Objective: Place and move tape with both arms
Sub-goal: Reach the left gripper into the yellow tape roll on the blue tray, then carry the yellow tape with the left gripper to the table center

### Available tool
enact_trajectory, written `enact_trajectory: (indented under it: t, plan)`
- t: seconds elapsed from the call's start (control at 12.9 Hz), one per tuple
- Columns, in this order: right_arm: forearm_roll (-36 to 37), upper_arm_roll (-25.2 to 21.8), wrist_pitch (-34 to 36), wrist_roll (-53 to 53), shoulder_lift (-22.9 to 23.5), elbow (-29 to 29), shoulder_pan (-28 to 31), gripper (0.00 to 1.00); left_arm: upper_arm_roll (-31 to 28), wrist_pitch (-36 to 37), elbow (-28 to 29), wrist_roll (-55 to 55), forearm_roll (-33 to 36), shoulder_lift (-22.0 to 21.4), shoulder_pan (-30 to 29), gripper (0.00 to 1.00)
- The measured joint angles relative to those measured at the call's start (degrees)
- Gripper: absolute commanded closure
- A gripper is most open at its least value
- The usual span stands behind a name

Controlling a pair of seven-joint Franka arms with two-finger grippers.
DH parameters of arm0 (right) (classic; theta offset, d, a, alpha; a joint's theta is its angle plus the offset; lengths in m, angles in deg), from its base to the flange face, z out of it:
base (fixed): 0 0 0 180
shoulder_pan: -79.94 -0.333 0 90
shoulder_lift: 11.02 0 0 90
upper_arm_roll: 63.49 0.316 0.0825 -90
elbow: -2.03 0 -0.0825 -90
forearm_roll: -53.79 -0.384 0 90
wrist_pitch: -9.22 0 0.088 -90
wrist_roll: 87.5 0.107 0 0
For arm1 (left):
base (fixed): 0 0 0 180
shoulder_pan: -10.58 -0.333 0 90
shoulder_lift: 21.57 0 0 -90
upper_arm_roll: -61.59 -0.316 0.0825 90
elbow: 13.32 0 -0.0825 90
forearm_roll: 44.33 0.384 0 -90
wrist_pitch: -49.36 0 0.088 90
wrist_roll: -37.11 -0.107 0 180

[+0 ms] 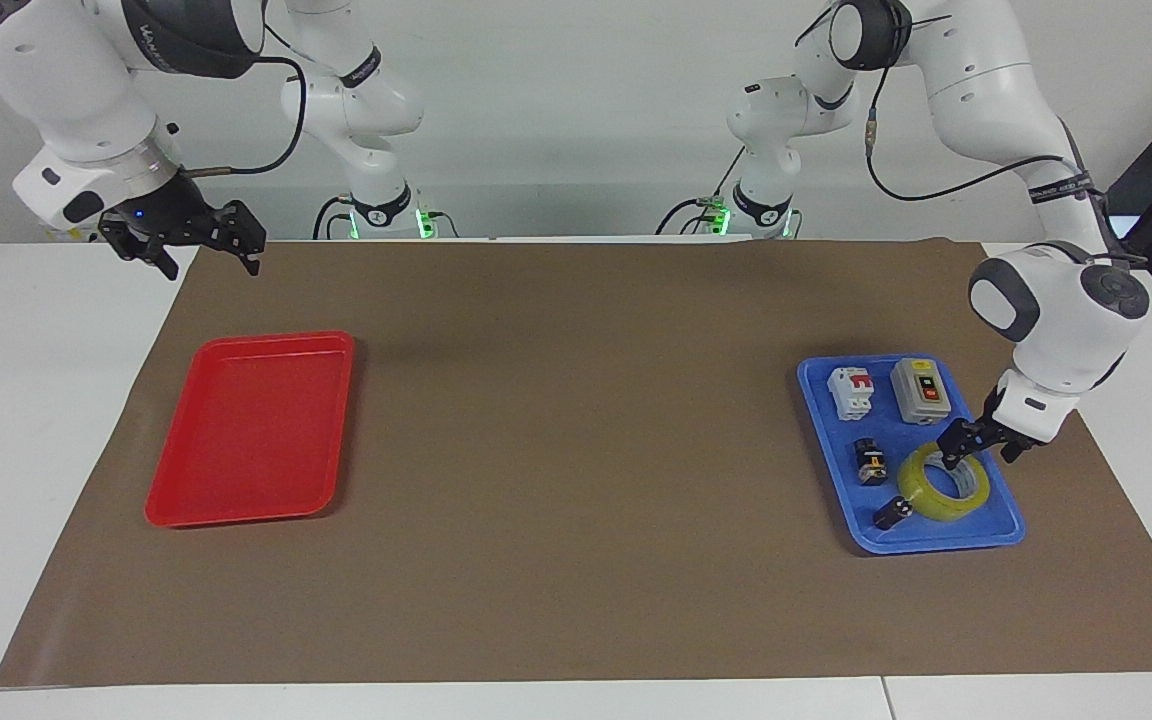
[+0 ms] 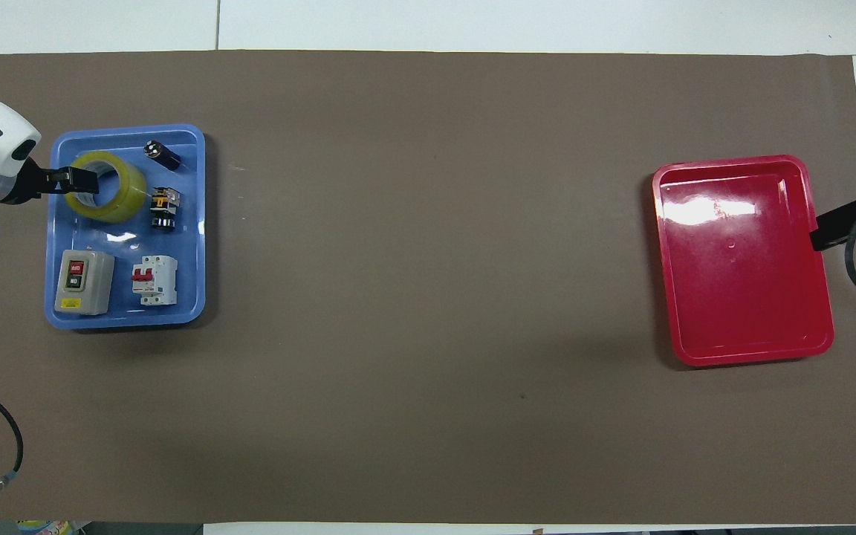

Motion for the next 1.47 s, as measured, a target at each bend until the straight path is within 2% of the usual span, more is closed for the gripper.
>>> enact_trajectory:
  t: [0.23,0.31,0.39,0.54,1.08,1.24,1.47]
  plan:
    - [-0.1,0.0,0.0,0.0,0.0,0.0,0.0,0.00,0.0,-0.5,0.1,0.6,0.0,0.8,0.0,0.00]
    - [-0.1,0.0,0.0,0.0,0.0,0.1,0.0,0.00,0.0,-0.9,0.2,0.8,0.0,0.8,0.0,0.03]
    - [-0.1,0.0,0.0,0.0,0.0,0.1,0.0,0.00,0.0,-1.7,0.6,1.1,0.0,0.9,0.0,0.26]
    - [-0.1,0.0,0.0,0.0,0.0,0.1,0.0,0.00,0.1,-2.7,1.2,2.2,-0.1,1.0,0.0,1.00]
    - [-0.1,0.0,0.0,0.0,0.0,0.1,0.0,0.00,0.1,-1.0,1.9,2.7,-0.1,0.1,0.0,1.00]
    - [-0.1,0.0,0.0,0.0,0.0,0.1,0.0,0.00,0.2,3.6,1.6,2.7,-0.1,-2.9,0.0,1.00]
    - [-0.1,0.0,0.0,0.0,0.0,0.1,0.0,0.00,0.4,12.1,1.7,3.4,-0.1,-10.1,1.7,1.00]
